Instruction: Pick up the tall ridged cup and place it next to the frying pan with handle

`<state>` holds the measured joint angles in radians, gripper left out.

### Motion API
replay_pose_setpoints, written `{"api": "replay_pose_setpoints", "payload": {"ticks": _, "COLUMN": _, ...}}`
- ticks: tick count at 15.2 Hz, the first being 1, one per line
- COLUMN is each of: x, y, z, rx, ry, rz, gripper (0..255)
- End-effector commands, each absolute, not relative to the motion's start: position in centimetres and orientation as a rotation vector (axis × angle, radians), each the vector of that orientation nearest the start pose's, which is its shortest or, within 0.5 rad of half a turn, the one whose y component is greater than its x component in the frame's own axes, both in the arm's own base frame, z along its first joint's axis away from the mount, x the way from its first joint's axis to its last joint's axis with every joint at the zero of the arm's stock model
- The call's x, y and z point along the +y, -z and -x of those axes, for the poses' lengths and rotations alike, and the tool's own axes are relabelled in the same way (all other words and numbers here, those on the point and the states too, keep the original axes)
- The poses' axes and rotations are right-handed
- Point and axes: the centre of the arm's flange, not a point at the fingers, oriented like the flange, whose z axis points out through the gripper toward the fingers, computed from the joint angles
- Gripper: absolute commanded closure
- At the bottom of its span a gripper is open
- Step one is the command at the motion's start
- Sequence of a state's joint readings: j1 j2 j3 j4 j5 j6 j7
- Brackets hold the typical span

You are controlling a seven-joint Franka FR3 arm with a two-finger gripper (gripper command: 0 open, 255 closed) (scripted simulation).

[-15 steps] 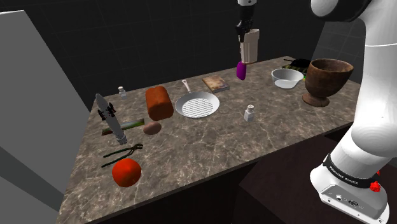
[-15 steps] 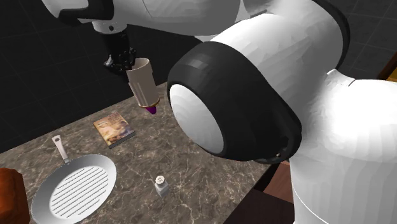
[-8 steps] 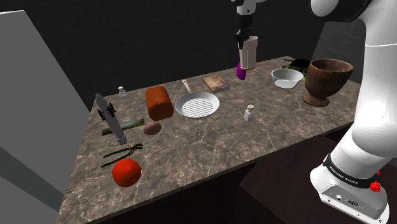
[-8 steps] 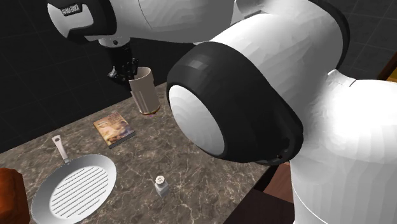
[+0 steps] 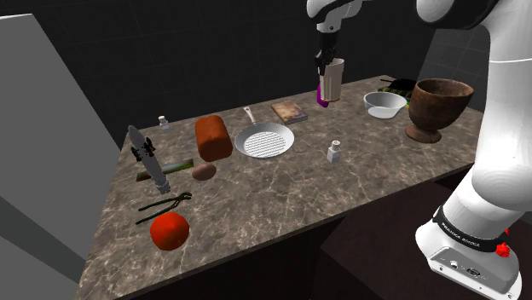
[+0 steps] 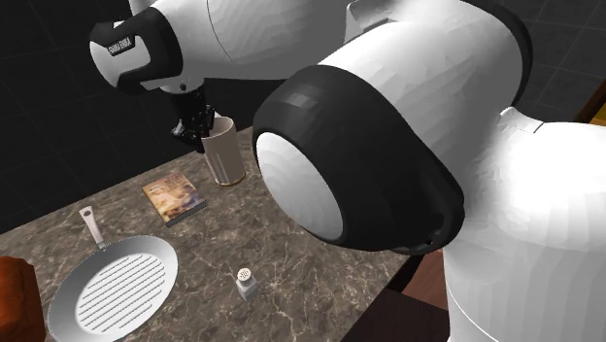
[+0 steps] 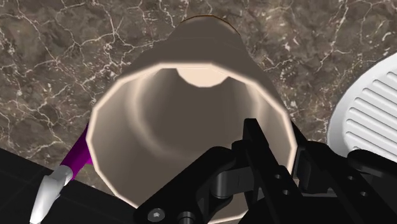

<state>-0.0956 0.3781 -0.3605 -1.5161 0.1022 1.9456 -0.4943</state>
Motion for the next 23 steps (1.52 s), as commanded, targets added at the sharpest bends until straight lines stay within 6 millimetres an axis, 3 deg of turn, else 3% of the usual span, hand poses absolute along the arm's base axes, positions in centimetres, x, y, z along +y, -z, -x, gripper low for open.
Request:
{"api": "replay_pose_setpoints", "payload": {"ticks": 1, "x": -26.2, "y": -45.3, "z": -62.2, "rx": -0.052, "ry": 0.086, "rz": 3.205, "gripper": 255}}
{"api": "replay_pose_setpoints", "payload": {"ticks": 23, "x": -26.2, "y": -33.7, "z": -62.2, "rx": -0.052, "ry": 0.086, "rz": 3.205, "gripper": 255}}
